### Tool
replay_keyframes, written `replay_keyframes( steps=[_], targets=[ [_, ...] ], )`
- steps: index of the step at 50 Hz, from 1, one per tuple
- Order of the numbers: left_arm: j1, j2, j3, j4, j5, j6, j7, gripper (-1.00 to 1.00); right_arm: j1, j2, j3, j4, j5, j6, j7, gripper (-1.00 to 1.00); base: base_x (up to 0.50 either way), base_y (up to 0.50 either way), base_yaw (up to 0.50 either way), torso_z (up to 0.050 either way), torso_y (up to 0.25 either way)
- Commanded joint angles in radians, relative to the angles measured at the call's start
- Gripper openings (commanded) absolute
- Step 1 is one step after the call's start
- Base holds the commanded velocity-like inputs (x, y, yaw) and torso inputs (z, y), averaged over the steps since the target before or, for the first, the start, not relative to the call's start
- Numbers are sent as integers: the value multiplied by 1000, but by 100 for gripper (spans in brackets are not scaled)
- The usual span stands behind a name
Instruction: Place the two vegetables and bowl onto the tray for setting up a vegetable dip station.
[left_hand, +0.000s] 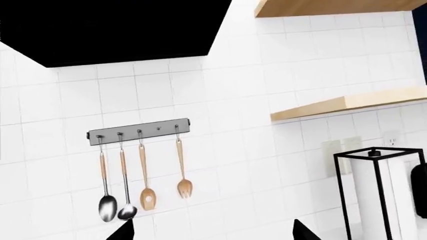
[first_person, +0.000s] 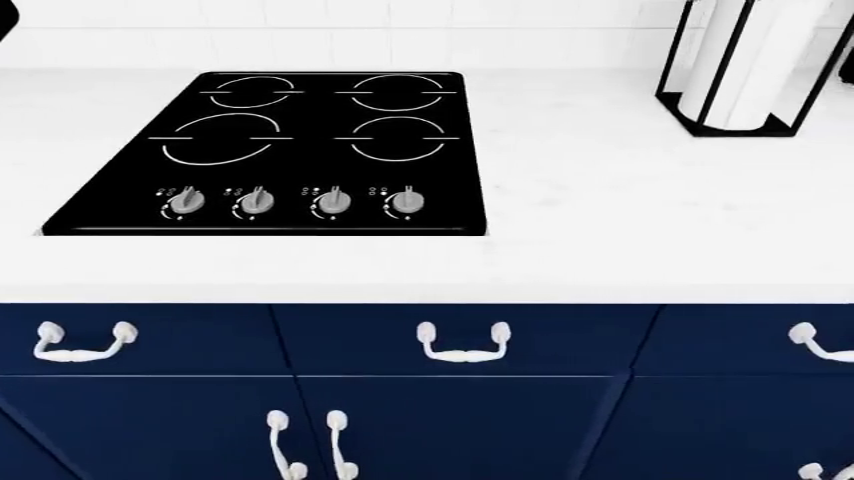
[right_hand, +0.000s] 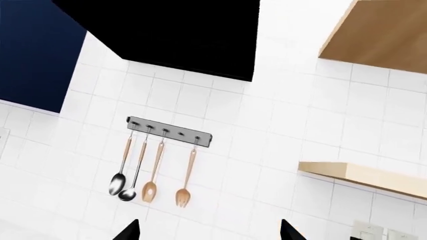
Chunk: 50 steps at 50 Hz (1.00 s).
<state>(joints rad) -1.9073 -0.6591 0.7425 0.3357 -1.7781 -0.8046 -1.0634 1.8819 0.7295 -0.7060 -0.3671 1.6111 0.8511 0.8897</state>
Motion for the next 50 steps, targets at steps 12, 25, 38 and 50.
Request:
replay_keyframes(
  steps=[12,25,38,50],
  targets=[
    [-2,3,0,0,-2,-1,3,100,-4,-5,-7,4,-4,6,-2,100,0,-500,0,0,0],
    [2,0,-2,1,0,1,5,100,-14,-7,-10,2,-6,4,0,100,0,-500,0,0,0],
    [-4,0,-2,1,-4,-1,0,100,-8,-1,-4,3,-1,6,3,100,0,-500,0,0,0],
    [-8,2,-2,-1,-4,-2,0,100,-8,-2,-6,5,-3,7,2,100,0,-500,0,0,0]
  ],
)
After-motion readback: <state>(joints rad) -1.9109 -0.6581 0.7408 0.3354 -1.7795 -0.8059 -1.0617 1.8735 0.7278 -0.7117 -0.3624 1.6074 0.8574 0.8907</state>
